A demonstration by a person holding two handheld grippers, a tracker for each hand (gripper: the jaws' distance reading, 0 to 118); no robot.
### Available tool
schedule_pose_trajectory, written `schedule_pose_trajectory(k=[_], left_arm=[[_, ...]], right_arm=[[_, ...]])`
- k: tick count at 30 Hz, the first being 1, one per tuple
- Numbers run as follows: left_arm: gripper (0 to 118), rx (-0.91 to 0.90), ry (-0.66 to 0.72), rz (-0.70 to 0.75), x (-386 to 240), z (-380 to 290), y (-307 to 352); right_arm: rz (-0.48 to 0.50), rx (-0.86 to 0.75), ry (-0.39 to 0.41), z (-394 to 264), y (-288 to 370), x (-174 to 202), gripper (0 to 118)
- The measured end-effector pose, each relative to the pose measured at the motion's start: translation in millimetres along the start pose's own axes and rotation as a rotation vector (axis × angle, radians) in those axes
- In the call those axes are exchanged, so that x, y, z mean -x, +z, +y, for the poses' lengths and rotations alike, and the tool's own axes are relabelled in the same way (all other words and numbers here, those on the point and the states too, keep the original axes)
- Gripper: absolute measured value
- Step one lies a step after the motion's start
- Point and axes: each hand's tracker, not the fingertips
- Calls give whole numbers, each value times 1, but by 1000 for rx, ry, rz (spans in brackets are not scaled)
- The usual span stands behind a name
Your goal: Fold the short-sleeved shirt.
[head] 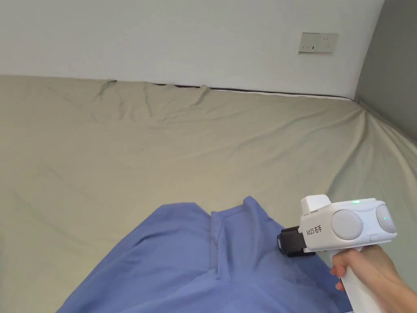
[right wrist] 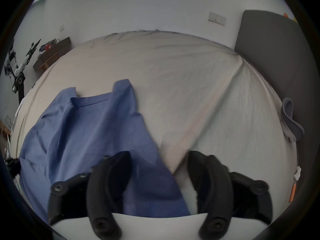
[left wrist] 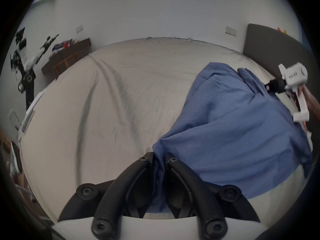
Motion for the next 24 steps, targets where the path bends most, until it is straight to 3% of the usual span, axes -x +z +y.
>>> schedule_pose_trajectory(k=[3,6,8,11,14,19,23,24], left_arm=[[10,-7,113,-50,7,12,-1],[9,-7,226,-142,17,21,-4],[9,-12,297,-223,21,30,-7],[8,-51,337,-301,20,49,0],[8,-128,295,-308,14,82,27],[5,-290,205,-320,6,151,106],[2,-424,90,-273,-9,197,184],[2,-448,45,-283,-13,208,203]], right_arm=[[17,-7,-14,-7,7,7,2],[8,-57,-31,-13,21,7,1],[54,-123,-86,-12,35,5,0],[55,-255,-120,-9,74,3,0],[100,-370,-129,1,126,2,0],[45,-611,-94,26,238,4,0],[12,-857,-117,35,344,-4,0],[-4,-912,-85,37,370,-6,0]])
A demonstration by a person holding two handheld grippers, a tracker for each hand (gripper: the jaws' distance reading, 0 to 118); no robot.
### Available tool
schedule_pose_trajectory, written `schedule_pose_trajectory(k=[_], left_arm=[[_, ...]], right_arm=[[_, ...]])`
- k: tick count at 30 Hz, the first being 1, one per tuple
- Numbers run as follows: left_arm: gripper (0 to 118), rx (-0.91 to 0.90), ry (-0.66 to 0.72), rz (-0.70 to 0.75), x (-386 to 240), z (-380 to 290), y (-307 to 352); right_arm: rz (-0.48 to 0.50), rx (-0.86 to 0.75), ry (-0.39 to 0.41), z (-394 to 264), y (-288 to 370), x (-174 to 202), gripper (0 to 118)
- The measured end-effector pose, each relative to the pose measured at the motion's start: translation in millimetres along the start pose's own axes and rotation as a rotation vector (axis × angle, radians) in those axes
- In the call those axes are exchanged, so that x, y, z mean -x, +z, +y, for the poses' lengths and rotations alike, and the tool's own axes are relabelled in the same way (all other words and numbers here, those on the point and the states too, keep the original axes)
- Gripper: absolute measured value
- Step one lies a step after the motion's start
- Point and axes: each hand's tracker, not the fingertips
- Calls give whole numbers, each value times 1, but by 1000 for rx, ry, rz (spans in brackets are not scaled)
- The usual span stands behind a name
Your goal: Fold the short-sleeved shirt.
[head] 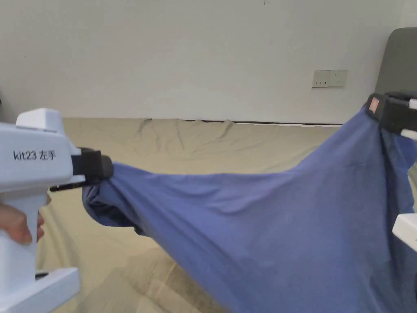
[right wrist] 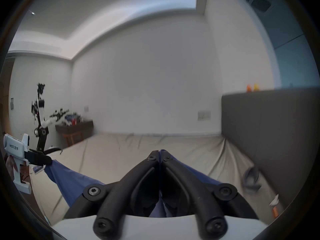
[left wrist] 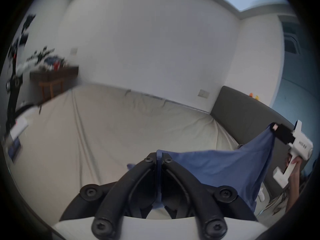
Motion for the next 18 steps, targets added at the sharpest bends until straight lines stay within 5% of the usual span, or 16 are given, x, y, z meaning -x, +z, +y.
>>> schedule_pose_trajectory(k=[6,18], left_arm=[[1,-105,-205,4,-49,65,56],[1,-41,-210,-7,-43,111,35]], right_arm=[[-48,-178,85,83,71,-5,0],[-137,-185,128,82,52,-21,0]])
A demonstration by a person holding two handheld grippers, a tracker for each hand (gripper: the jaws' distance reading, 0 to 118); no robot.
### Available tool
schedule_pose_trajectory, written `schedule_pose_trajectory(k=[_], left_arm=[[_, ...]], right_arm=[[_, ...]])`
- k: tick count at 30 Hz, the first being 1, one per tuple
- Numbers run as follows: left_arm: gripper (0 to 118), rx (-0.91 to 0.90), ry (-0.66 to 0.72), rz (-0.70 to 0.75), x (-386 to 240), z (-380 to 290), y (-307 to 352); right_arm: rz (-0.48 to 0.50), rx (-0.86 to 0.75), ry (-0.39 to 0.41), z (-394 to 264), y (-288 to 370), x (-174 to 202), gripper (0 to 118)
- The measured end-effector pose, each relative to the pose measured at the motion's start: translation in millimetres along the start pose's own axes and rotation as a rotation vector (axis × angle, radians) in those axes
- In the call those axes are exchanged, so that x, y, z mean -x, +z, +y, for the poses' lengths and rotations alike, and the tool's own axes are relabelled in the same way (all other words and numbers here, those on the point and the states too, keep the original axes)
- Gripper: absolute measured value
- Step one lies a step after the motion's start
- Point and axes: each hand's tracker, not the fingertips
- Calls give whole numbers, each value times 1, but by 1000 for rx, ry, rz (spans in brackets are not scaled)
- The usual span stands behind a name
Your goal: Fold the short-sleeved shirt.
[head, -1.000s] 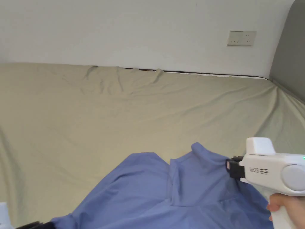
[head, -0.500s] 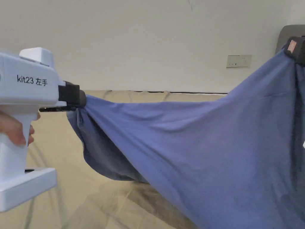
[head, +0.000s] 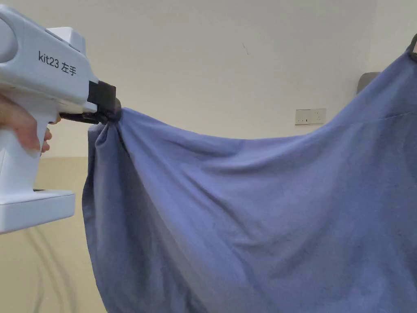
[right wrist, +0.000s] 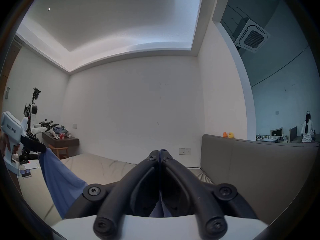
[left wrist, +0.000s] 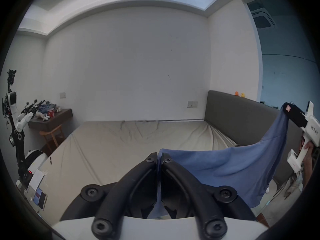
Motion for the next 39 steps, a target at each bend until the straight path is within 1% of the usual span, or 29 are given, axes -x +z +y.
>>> schedule_pose_trajectory(k=[1,3,4,5,7,8,10,11,12,13,15,16,17,18,21,23,25,26,27,28,29,30,31,32,33,35,36,37,39], left_arm=[[1,2,9,-16,6,3,-12],[1,63,42,4,16,13,-40],[1,73,22,22,18,21,-53],[1,101,0,65,23,29,-69],[1,88,3,73,34,47,-96],[1,76,53,77,8,48,-85],[1,35,74,76,14,67,-103],[1,7,78,115,13,76,-110],[1,-24,48,120,24,85,-124],[1,-53,38,116,25,92,-129],[1,-79,27,76,26,98,-136],[1,-71,70,97,28,99,-139],[1,-76,48,87,28,96,-142],[1,-74,38,79,28,92,-145],[1,-41,40,58,34,75,-154],[1,-6,53,33,37,56,-156],[1,9,75,19,39,35,-151],[1,8,92,-20,38,22,-147],[1,23,125,-45,38,13,-142],[1,33,135,-73,35,0,-137],[1,41,117,-66,31,-11,-130],[1,46,103,-56,24,-22,-121],[1,50,92,-54,18,-34,-110],[1,57,86,-76,14,-43,-99],[1,57,112,-77,10,-54,-87],[1,38,128,-122,2,-78,-56],[1,23,162,-132,0,-89,-43],[1,36,183,-129,-3,-102,-32],[1,51,183,-94,-12,-133,-10]], right_arm=[[7,1,-3,0,-9,3,0],[4,46,-72,-12,-40,6,0],[3,24,-27,-13,-57,12,0],[0,43,-29,-12,-75,17,0],[-3,24,-16,-12,-109,23,0],[1,21,-20,-11,-127,25,0],[12,-39,-32,0,-160,28,0],[-3,-65,-33,4,-175,30,0],[-7,-129,7,10,-186,32,0],[2,-117,-29,13,-196,32,0],[-2,-182,-55,15,-212,32,0],[-14,-185,-105,13,-217,31,0],[-28,-226,-111,14,-218,27,0],[-1,-219,-165,11,-217,24,0],[20,-197,-233,1,-204,16,0],[21,-175,-184,-9,-188,14,0],[22,-123,-101,-21,-168,16,0],[35,-78,-117,-29,-155,13,0],[18,-35,-166,-39,-144,13,0],[38,-86,-144,-42,-127,11,0],[54,-21,-260,-55,-115,11,0],[44,84,-217,-63,-101,15,0],[48,-8,-164,-64,-83,17,0],[25,-8,-130,-67,-65,18,0],[55,44,-205,-73,-45,20,0],[55,53,-214,-82,-6,22,0],[31,89,-269,-90,12,24,0],[41,77,-254,-90,32,26,0],[22,136,-270,-108,72,32,0]])
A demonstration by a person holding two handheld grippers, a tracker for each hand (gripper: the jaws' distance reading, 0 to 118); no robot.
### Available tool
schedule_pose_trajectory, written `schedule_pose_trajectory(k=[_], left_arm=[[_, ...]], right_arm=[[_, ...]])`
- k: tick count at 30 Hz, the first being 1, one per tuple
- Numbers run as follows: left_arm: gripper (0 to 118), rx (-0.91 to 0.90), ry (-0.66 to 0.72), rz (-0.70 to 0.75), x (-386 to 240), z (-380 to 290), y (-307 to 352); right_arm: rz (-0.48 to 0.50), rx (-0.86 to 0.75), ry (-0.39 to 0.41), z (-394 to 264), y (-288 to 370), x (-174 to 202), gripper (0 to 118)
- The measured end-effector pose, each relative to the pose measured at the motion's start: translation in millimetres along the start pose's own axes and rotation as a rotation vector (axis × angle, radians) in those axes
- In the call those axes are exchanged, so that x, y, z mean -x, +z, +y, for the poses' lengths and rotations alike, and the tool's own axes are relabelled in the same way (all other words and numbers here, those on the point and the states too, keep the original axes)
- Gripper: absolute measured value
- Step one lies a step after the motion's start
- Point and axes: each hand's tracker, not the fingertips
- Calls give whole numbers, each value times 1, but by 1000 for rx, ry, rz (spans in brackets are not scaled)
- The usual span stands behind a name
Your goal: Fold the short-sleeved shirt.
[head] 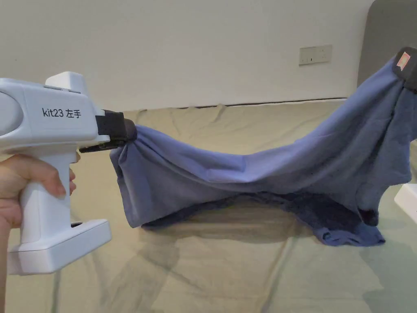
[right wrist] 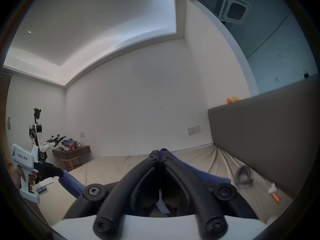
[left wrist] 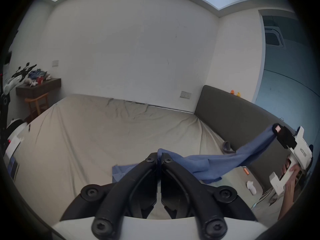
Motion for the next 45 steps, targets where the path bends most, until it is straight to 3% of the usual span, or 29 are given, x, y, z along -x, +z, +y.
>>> schedule_pose_trajectory(k=[1,3,6,7,12,14,17,19,22,23,24,25,26,27,28,29,30,32,35,36,37,38,39,40,45], left_arm=[[1,9,5,18,-3,-20,10],[1,45,28,14,-3,-62,27],[1,116,65,54,0,-126,44],[1,150,81,73,3,-150,49],[1,271,134,120,14,-229,62],[1,283,152,121,17,-243,66],[1,309,165,122,20,-255,65],[1,321,137,137,18,-259,64],[1,330,155,133,23,-261,61],[7,328,155,138,23,-261,61],[24,325,153,148,22,-260,60],[69,327,145,158,18,-258,61],[103,331,132,167,15,-257,62],[118,332,113,179,12,-255,62],[114,323,92,170,7,-252,65],[113,273,44,141,8,-250,74],[113,259,34,128,7,-246,76],[113,267,47,129,7,-237,79],[113,252,40,166,14,-244,80],[107,241,39,184,13,-243,81],[82,239,34,201,10,-239,82],[46,244,39,220,12,-241,79],[4,273,53,242,15,-244,74],[0,297,79,249,18,-248,70],[0,315,86,200,11,-266,59]], right_arm=[[9,-25,35,-12,21,1,0],[-5,39,26,-41,54,-3,0],[-31,183,-44,-90,94,-13,0],[-81,240,-71,-107,108,-14,0],[-88,385,-18,-164,156,-15,0],[-140,476,20,-181,165,-18,0],[-112,513,1,-198,178,-26,0],[-159,547,17,-205,181,-33,0],[-156,541,3,-206,184,-38,0],[-154,530,6,-206,185,-39,4],[-169,529,7,-202,181,-38,21],[-172,532,6,-198,178,-36,73],[-178,532,11,-196,178,-34,110],[-180,534,32,-193,174,-30,117],[-161,508,71,-188,173,-26,112],[-177,362,146,-172,176,-22,113],[-129,467,57,-176,178,-22,113],[-123,450,37,-164,175,-18,113],[-94,375,67,-154,167,-6,111],[-69,357,78,-150,166,-5,107],[-53,359,74,-147,166,-5,80],[-27,358,73,-152,161,-2,31],[11,402,43,-158,157,2,0],[-50,325,119,-156,158,4,0],[-22,418,37,-184,150,-6,0]])
